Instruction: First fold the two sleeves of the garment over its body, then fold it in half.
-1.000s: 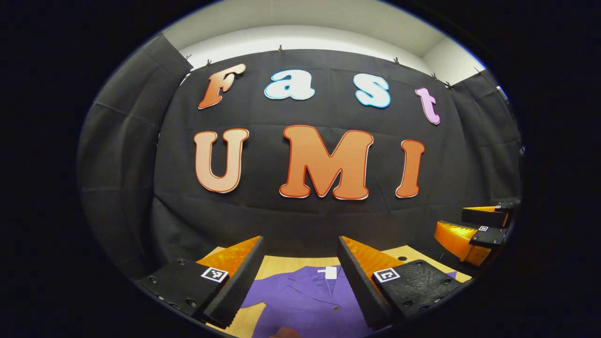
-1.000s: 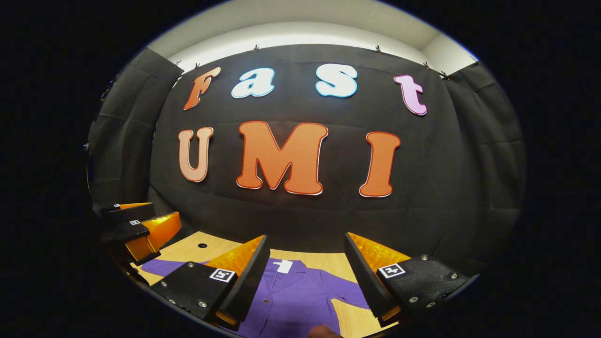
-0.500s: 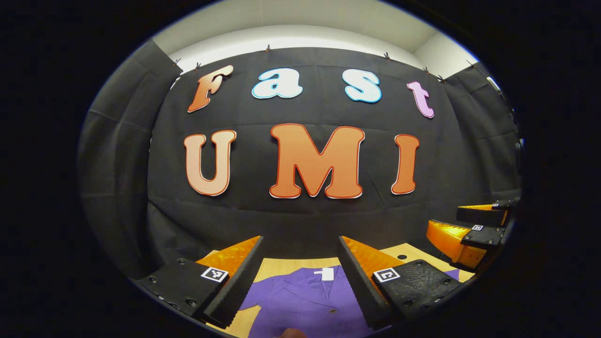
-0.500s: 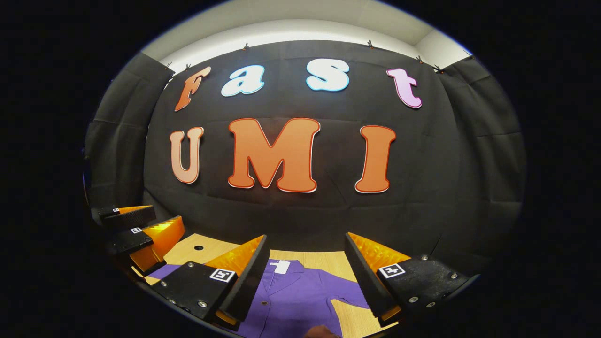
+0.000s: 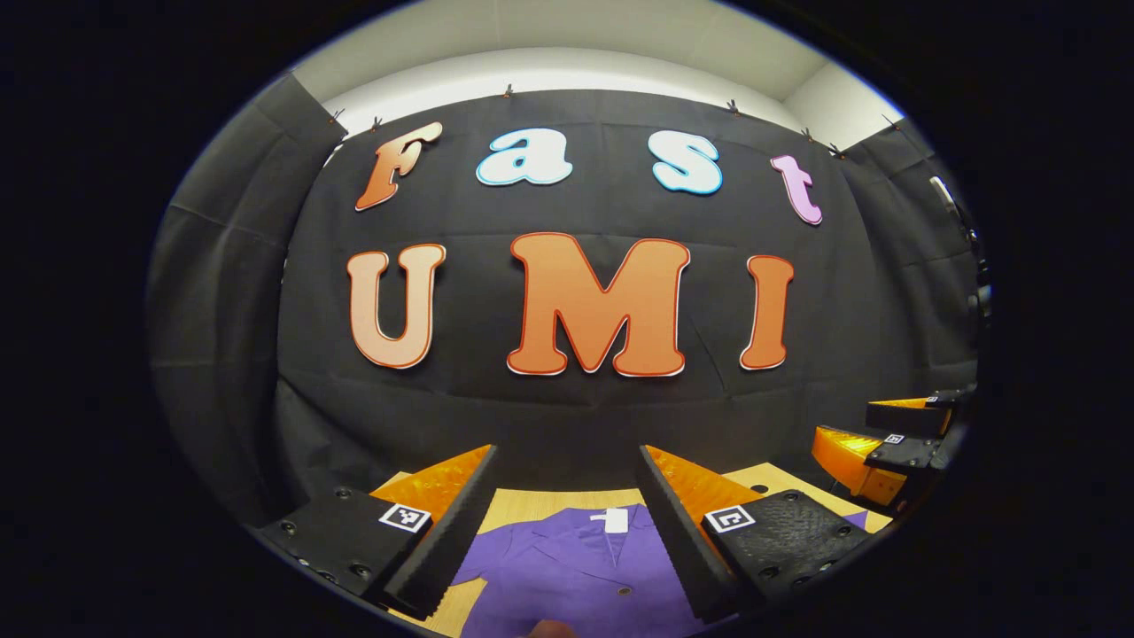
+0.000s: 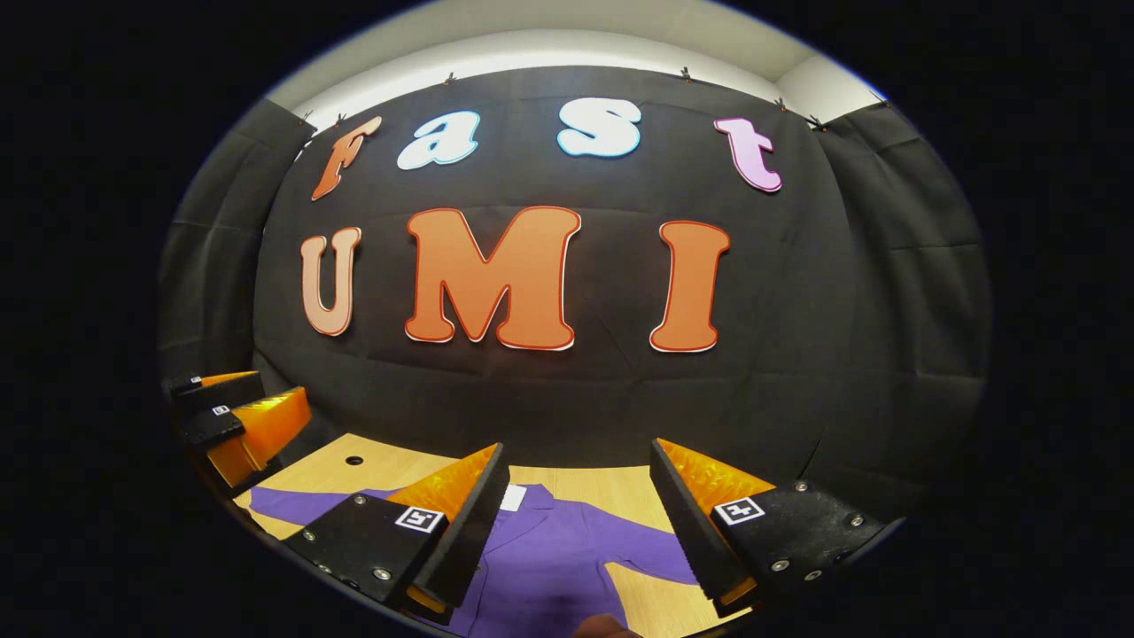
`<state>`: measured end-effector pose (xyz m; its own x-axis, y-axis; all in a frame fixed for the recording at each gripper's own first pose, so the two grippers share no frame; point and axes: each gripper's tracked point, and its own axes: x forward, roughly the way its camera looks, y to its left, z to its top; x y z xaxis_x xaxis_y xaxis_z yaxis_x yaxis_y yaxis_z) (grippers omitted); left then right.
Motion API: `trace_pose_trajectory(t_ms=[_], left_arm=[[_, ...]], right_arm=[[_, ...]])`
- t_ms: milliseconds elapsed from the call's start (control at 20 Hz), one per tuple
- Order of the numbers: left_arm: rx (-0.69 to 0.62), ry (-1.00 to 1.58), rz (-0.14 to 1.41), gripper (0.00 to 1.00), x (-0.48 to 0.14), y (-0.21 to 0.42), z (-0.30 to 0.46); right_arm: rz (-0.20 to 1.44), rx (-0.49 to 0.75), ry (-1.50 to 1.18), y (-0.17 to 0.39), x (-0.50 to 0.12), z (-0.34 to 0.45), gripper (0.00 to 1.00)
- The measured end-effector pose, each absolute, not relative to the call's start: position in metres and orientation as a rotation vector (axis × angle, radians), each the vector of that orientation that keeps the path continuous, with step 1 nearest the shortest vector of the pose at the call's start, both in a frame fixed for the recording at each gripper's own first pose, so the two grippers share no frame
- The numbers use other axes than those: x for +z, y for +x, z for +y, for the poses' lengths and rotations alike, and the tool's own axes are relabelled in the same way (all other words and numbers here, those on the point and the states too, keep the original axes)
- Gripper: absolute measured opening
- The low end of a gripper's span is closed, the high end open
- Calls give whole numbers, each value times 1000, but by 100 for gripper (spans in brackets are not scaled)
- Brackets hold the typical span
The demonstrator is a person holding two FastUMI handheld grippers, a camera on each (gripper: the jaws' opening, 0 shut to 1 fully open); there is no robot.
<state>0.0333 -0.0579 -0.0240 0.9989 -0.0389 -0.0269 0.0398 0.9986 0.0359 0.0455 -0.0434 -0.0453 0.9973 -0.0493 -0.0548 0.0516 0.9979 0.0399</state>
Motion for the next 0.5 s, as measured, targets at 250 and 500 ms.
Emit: trace_pose_trajectory(t_ms=[250,500], left_arm=[[-33,68,14,96,-19,36,-58],[-12,89,16,96,-19,36,-54]], right_arm=[[106,-115,32,57,-76,-80,95],[177,-215,55,68,-111,-129,95]])
